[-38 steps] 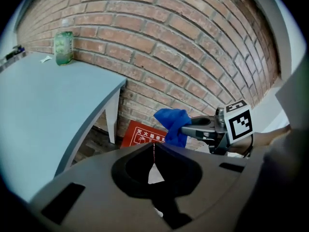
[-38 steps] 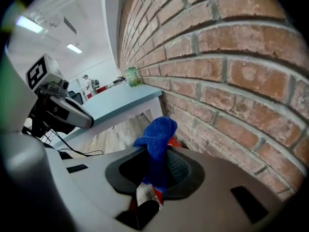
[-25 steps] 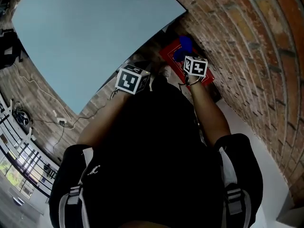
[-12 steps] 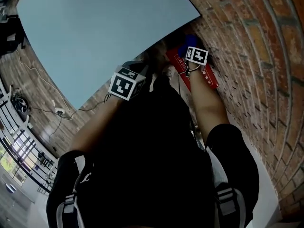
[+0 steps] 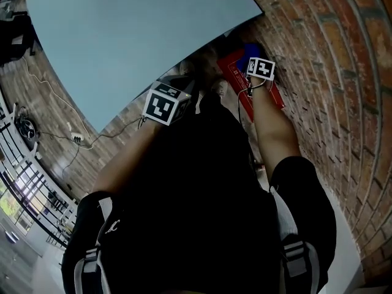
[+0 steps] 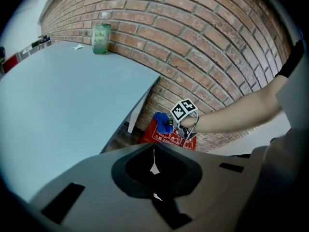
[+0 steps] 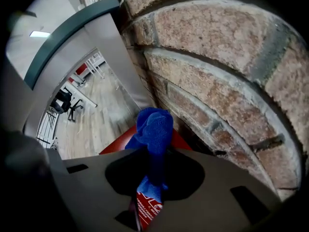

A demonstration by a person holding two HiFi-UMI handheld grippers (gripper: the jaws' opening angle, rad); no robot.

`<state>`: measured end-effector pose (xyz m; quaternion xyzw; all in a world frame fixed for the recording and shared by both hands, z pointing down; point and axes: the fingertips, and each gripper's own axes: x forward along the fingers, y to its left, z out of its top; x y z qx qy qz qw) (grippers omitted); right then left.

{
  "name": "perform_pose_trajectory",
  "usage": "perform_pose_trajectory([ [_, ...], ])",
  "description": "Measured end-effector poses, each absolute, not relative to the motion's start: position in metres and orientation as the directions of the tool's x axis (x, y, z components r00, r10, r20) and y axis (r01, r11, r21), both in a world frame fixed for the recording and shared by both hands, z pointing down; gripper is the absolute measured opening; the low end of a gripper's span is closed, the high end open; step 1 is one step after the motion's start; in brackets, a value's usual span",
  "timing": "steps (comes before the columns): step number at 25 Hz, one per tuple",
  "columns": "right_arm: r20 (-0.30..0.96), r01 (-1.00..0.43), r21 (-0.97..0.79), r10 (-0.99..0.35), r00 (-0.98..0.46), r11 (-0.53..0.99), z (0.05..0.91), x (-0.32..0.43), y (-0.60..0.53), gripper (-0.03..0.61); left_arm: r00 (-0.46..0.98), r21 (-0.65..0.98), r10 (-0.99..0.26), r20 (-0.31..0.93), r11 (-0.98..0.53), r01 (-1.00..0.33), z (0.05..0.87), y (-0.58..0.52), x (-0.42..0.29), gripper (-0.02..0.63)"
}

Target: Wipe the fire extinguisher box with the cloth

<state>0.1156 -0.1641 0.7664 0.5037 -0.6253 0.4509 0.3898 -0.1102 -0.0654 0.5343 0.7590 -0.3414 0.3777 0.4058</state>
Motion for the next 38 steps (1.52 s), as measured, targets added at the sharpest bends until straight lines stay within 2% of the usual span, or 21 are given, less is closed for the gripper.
perform_pose_trajectory([
  [17, 0.962, -0.989, -0.139, -0.242, -0.124, -0.047, 0.767, 0.203, -0.070, 0.083, 0.514, 0.351, -0.162, 0.842, -0.559, -0.751, 0.526, -0.052, -0.058, 0.011],
  [38, 0.970, -0.977, -0.131, -0.226, -0.091, -0.171, 0.771, 0.270, 0.001, 0.083, 0.542, 0.343, -0.111, 0.833, -0.664, -0.664, 0.522, -0.050, 0.004, 0.011],
])
